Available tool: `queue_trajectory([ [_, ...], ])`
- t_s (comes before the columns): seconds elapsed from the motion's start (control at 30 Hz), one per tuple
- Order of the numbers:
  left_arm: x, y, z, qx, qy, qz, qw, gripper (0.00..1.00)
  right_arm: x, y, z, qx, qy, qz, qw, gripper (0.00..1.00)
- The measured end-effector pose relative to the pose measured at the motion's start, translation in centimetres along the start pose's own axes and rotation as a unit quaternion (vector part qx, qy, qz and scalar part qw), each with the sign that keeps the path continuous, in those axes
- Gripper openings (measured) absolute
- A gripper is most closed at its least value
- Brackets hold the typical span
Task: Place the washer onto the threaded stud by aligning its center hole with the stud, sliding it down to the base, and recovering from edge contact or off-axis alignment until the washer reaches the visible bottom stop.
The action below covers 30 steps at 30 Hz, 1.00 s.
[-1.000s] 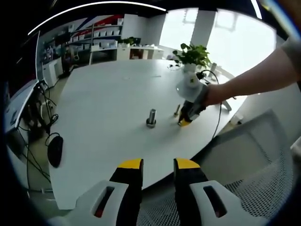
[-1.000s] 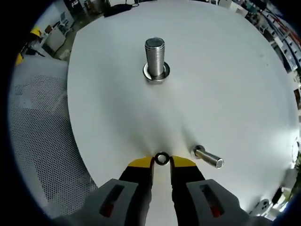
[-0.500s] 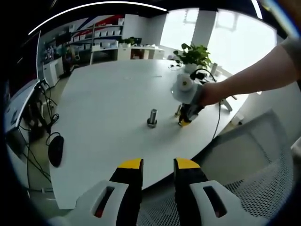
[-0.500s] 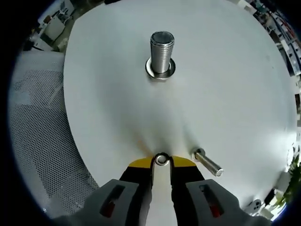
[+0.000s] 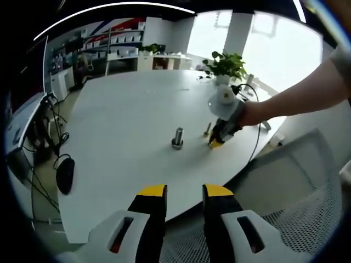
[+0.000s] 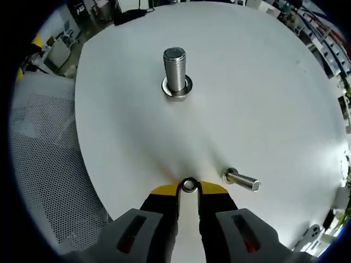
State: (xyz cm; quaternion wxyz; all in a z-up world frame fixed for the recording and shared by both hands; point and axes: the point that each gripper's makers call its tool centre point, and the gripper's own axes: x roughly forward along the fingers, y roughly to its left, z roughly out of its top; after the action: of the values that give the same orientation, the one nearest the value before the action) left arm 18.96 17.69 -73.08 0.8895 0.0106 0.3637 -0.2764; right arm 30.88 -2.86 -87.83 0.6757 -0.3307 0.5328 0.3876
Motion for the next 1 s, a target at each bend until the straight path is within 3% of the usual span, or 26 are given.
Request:
queue_trajectory([
  [0.27, 0.0, 0.0, 0.0, 0.001, 0.001, 0.000, 1.0000, 0.24, 0.0, -0.2, -0.1, 0.003, -0.024, -0.004, 0.9997, 0.14],
  [0.57, 0.0, -0.1, 0.0, 0.001, 0.000, -0.003, 1.0000, 0.24, -0.1, -0.4, -0.3, 0.003, -0.026, -0.012, 0.9996, 0.14],
  [1.0, -0.1, -0.1, 0.2, 0.002, -0.007, -0.001, 1.0000, 0.25, -1.8, -1.3, -0.9, 0.032, -0.042, -0.016, 0.9985, 0.14],
])
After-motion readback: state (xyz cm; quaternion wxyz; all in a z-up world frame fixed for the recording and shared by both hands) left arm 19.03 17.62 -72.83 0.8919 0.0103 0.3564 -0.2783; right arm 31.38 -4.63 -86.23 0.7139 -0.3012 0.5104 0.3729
